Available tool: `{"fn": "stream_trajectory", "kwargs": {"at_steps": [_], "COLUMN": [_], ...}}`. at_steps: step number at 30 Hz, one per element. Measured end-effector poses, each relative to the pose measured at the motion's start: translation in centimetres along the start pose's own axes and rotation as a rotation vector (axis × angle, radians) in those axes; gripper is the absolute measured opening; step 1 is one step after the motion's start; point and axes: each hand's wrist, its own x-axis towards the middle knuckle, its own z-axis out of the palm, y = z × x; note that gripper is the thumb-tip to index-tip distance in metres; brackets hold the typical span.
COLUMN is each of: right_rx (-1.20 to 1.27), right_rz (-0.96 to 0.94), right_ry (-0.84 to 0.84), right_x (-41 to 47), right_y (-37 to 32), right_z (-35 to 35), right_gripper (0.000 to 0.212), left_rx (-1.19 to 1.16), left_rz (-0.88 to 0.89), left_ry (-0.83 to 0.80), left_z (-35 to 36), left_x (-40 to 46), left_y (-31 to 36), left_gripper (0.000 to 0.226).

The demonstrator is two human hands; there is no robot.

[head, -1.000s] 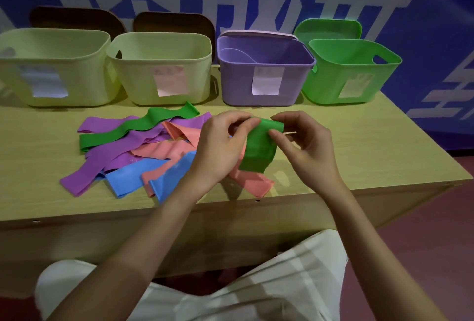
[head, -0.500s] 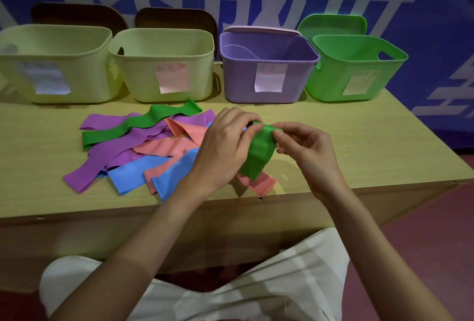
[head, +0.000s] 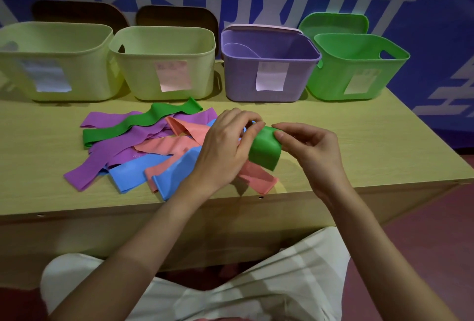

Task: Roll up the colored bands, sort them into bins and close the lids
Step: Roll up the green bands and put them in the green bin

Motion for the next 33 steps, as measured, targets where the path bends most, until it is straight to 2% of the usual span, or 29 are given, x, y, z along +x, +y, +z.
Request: {"fn": "stream_trajectory", "kwargs": {"at_steps": [2, 7, 14, 19, 25, 33], "right_rx": [0.037, -0.066, 0.072, -0.13, -0.191, 0.004], "right_rz": [0.032, -0.043, 0.046, -0.13, -0.23, -0.056], "right_ry": [-0.002, 0.043, 0.007, -0.002, -0.001, -0.016], "right_x": [-0.09, -0.17, -0.31, -0.6, -0.68, -0.33], "right_y": [-0.18, -0.47, -0.75, -0.45, -0.1, -0.45], "right_z": [-0.06, 0.27, 0.37, 0.68, 0.87, 0.67], "right_gripper": [0.015, 0.013, 0.01, 0.02, 0.018, 0.022], "left_rx": [0.048, 0.076, 0.125, 0.101, 0.02, -0.081], "left_rz": [0.048, 0.063, 0.071, 0.021, -0.04, -0.018], "left_ry": [-0.03, -0.054, -0.064, -0.045, -0.052, -0.131], "left_z": [-0.09, -0.18, 0.11, 0.31, 0.18, -0.32], "left_x": [-0.02, -0.07, -0.16, -0.16, -0.11, -0.17], "left_y": [-0.05, -0.06, 0.08, -0.04, -0.17, -0.41], "left_gripper": [0.023, 0.027, 0.025, 0.029, 0.028, 0.027]}}
